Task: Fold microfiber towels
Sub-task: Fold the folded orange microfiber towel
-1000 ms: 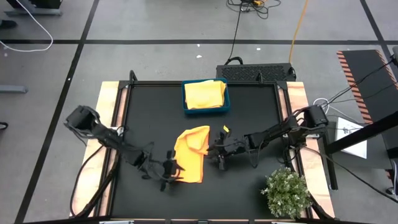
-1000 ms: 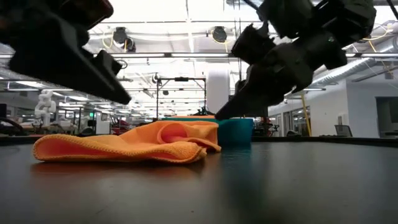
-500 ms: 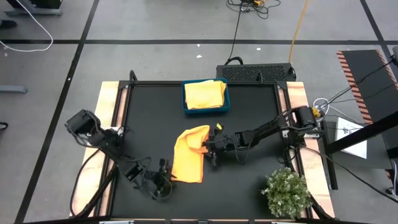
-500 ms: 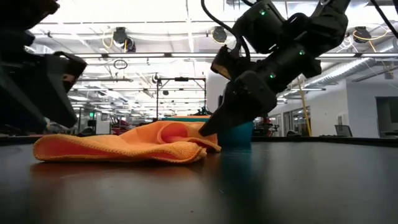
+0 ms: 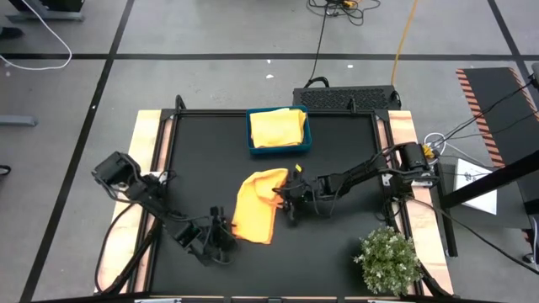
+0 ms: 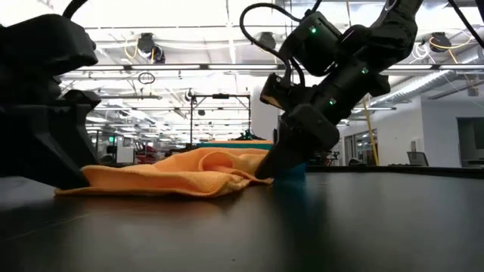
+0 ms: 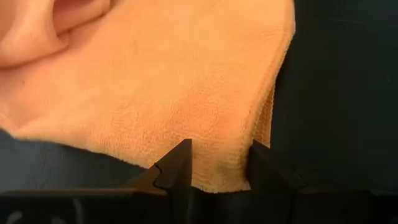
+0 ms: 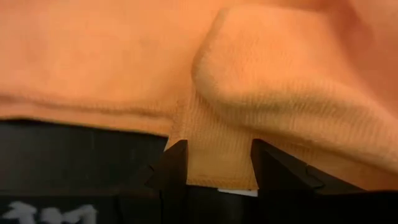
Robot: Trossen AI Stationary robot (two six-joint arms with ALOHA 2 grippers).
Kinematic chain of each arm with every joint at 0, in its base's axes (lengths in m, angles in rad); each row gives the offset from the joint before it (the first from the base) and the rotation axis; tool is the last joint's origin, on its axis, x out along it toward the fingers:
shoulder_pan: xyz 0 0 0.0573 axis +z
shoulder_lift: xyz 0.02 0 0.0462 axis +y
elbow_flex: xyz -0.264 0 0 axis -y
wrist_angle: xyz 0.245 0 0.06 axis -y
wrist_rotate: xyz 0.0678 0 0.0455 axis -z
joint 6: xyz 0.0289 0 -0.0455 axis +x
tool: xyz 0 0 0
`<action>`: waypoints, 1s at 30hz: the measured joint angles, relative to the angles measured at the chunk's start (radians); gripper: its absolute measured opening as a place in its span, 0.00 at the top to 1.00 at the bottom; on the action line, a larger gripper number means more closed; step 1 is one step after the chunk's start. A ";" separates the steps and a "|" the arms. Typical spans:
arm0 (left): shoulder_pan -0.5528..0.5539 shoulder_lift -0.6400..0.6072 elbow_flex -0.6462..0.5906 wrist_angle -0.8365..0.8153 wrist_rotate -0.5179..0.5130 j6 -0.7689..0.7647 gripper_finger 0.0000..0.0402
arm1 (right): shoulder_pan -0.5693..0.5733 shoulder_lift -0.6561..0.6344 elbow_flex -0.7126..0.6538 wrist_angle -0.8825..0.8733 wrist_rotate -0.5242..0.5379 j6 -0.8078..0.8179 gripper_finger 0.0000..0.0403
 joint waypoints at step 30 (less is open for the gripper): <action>-0.133 -0.346 -0.006 -0.741 0.100 -0.308 0.64 | 0.123 -0.210 -0.003 -0.447 -0.005 0.160 0.58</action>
